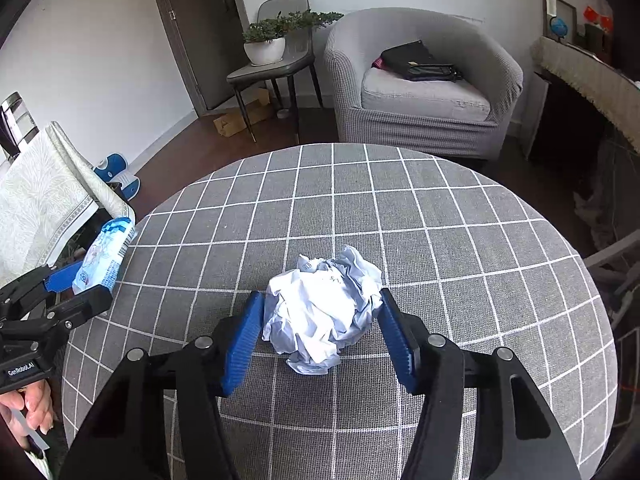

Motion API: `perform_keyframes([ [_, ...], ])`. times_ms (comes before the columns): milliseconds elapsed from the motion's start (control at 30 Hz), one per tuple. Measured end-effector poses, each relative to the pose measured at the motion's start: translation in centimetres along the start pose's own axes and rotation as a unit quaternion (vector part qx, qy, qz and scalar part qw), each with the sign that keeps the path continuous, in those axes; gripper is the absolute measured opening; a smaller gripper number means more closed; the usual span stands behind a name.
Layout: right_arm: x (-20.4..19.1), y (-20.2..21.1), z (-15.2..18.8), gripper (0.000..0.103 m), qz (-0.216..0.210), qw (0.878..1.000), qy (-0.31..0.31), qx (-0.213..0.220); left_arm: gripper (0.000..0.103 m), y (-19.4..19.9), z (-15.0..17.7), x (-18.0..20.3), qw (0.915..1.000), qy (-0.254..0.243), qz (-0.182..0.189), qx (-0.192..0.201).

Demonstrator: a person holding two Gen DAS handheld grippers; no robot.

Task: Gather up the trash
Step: 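Grasp the blue-and-white wipes pack with the left gripper while the right gripper grasps the crumpled paper, then carry wipes pack and paper over the green bin and open both grippers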

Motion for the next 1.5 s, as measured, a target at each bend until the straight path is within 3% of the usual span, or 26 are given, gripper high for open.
perform_keyframes([
  [233, -2.2, 1.5, 0.6, 0.057, -0.013, 1.000, -0.005, 0.019, 0.060, 2.7, 2.2, -3.0, 0.9997, 0.014, -0.017, 0.009],
  [667, -12.3, 4.4, 3.1, 0.057, -0.070, 0.995, 0.059, 0.036, 0.060, 8.0, 8.6, -9.4, 0.9952, 0.085, -0.046, 0.012],
  [967, -18.4, 4.5, 4.9, 0.057, -0.103, 0.990, 0.096, 0.029, 0.060, 7.5, 13.0, -12.9, 0.9922, 0.101, -0.066, -0.030],
  [1500, -27.9, 1.9, 4.3, 0.057, -0.150, 0.979, 0.140, 0.012, 0.060, 4.1, 19.2, -20.2, 0.9813, 0.128, -0.084, -0.117],
])
Point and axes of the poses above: each gripper's, at about its wrist camera, not at the fingertips, and y roughly against the way its jaws point, x to its right, z to its underside, the point moved 5 cm from there along -y, roughly the way its jaws point, and after that the axes turned 8 degrees about -x, right-handed, at the moved point
